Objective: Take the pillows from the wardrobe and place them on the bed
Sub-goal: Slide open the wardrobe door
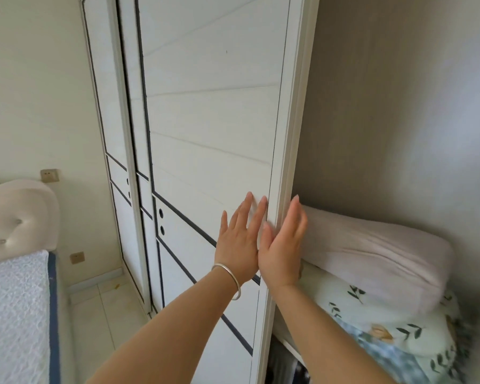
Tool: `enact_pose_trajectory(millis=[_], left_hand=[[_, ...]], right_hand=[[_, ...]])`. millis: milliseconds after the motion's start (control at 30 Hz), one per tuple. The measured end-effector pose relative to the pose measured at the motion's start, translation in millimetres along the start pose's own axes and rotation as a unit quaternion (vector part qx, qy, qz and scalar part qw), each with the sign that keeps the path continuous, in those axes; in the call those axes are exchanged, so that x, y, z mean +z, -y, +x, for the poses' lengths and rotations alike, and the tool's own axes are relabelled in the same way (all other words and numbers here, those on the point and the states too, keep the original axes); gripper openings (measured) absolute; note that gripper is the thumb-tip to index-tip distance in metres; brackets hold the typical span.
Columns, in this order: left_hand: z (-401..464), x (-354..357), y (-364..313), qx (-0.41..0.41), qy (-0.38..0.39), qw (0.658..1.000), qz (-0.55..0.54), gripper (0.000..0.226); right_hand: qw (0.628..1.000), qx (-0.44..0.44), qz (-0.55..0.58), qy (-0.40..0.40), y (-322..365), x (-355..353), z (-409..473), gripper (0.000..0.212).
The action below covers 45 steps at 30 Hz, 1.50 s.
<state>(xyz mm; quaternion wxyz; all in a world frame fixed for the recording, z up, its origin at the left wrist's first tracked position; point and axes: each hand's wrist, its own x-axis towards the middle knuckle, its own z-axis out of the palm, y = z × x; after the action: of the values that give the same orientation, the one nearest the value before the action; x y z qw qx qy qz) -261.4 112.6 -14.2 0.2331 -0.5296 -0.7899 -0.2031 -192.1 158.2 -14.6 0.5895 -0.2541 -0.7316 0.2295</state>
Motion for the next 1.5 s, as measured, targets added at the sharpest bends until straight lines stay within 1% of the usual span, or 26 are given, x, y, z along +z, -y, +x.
enact_pose_trajectory(millis=[67, 133, 300, 467, 600, 700, 900, 1000, 1100, 1267, 1367, 1500], left_hand=[[11.2, 6.8, 25.0, 0.002, 0.004, 1.0, -0.007, 0.079], [19.1, 11.4, 40.4, 0.004, -0.003, 1.0, -0.016, 0.078], [36.5, 22.2, 76.1, -0.002, -0.014, 0.999, -0.052, 0.078], [56.3, 39.4, 117.7, -0.006, -0.03, 0.997, -0.066, 0.076], [71.9, 49.9, 150.5, -0.006, -0.042, 0.998, -0.048, 0.074], [81.1, 54.9, 172.3, -0.005, -0.045, 0.999, -0.028, 0.074], [99.2, 62.8, 211.8, -0.01, -0.067, 0.997, -0.039, 0.063], [105.6, 67.9, 224.5, -0.03, -0.07, 0.996, -0.048, 0.064], [111.6, 72.8, 237.2, -0.026, -0.084, 0.995, -0.048, 0.063], [121.1, 74.8, 259.6, -0.013, -0.062, 0.998, -0.026, 0.061], [126.4, 75.6, 271.2, -0.015, -0.051, 0.998, -0.03, 0.067], [130.6, 78.6, 274.5, -0.022, -0.051, 0.998, -0.043, 0.066]], right_hand=[[0.997, 0.068, 0.015, 0.027, 1.3, 26.8, 7.3, 0.065], [0.995, 0.084, 0.018, 0.045, 0.3, 43.8, 13.4, 0.065], [0.994, 0.081, 0.002, 0.07, -4.2, 87.4, 29.2, 0.055], [0.994, 0.072, 0.02, 0.081, -7.1, 130.0, 42.5, 0.052], [0.996, 0.037, 0.026, 0.075, -9.9, 164.5, 53.0, 0.05], [0.995, 0.022, 0.034, 0.086, -17.0, 193.2, 60.5, 0.051], [0.995, 0.003, 0.052, 0.089, -20.6, 239.7, 73.0, 0.052], [0.995, 0.001, 0.05, 0.089, -21.8, 256.6, 78.0, 0.054], [0.994, 0.002, 0.056, 0.092, -22.0, 271.4, 82.1, 0.054], [0.996, 0.008, 0.044, 0.083, -18.0, 292.8, 85.4, 0.052], [0.996, 0.014, 0.038, 0.082, -14.1, 303.9, 88.4, 0.05], [0.997, 0.005, 0.032, 0.071, -14.6, 309.4, 90.9, 0.051]])
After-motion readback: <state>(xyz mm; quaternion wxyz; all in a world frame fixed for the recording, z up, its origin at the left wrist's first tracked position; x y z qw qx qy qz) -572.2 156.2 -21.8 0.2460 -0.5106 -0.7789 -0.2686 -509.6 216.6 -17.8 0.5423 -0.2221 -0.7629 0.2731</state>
